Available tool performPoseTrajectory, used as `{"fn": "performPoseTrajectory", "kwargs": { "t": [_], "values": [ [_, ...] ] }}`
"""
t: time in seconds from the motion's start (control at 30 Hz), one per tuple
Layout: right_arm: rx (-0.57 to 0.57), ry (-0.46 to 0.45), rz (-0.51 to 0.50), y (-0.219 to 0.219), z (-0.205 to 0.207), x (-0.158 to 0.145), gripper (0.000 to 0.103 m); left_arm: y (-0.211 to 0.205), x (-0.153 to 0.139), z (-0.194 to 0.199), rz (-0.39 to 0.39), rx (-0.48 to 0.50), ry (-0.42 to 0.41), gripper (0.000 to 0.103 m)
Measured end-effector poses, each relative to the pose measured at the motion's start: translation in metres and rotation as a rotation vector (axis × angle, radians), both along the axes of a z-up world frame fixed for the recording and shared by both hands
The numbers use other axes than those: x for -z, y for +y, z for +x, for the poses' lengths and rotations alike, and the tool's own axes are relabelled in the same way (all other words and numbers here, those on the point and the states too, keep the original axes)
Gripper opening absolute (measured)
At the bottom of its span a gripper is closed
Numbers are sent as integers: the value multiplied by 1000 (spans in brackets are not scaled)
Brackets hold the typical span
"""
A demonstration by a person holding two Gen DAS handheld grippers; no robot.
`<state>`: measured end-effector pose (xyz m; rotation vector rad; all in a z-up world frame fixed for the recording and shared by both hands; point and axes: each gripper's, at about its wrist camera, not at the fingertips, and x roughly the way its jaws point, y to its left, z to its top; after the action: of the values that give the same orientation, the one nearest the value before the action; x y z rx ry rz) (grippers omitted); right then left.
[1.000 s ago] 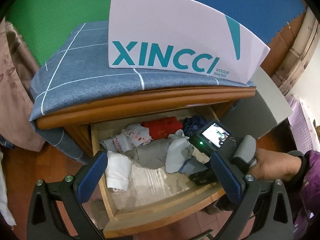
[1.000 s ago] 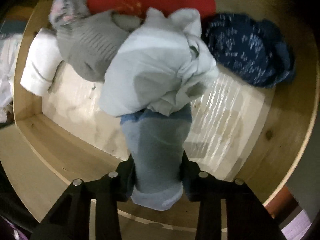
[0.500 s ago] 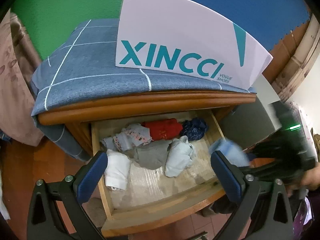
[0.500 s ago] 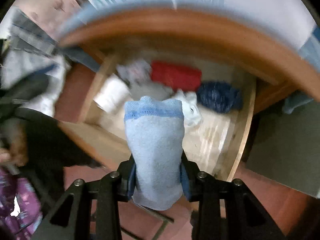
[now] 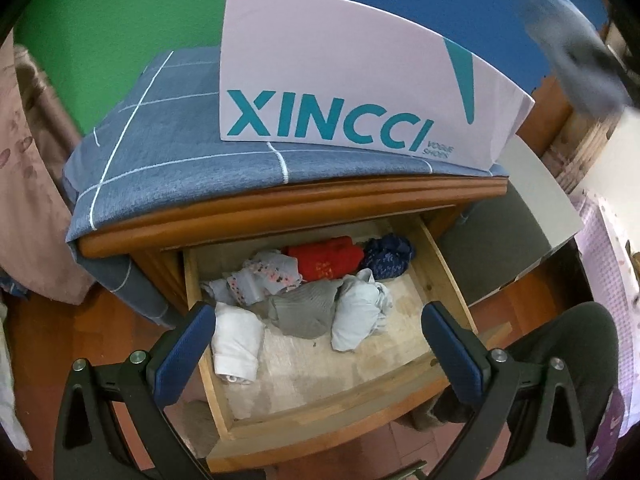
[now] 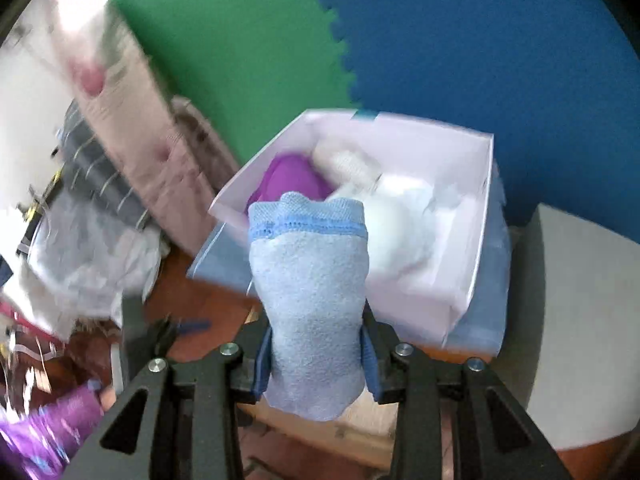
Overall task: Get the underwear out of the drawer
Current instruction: 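Carry the light blue briefs with the right tool over the box, then open the right tool to release the light blue briefs into the box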
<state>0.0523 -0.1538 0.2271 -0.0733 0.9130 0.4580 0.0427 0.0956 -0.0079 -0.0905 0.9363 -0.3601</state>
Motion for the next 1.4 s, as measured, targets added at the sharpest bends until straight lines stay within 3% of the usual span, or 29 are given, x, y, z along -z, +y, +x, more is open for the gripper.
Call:
{"fn": "performPoseTrajectory", "kwargs": {
  "t": [0.13,0.33,0.43,0.6,0.7,0.8,0.93,1.03,1.23,1.3,1.4],
  "values": [
    [67,-46,-128,8,64,0,37,-4,-1,-1,24,18,-7,102],
    [142,10,-280,13,146,42,37,-6,1,-2,30,36,-5,102],
    [170,31,-375,16,169,68,37,-8,1,-2,32,47,-7,102],
    [225,30,-390,14,191,86,42,-10,2,-3,47,57,-7,102],
    [223,8,-392,17,193,86,53,-12,4,-2,55,61,-2,102],
    [232,-25,-382,16,187,81,61,-14,7,0,60,67,14,102],
    [226,-54,-335,11,180,74,62,-18,10,1,78,75,24,102],
    [226,-138,-257,3,161,59,62,-21,12,1,98,82,28,102],
    [231,-378,29,-23,78,30,63,-26,14,-1,136,92,22,102],
    [221,-453,53,-31,37,38,64,-28,14,-1,148,94,16,102],
    [222,-522,5,-42,-15,56,70,-29,15,-1,160,98,12,102]
  ]
}}
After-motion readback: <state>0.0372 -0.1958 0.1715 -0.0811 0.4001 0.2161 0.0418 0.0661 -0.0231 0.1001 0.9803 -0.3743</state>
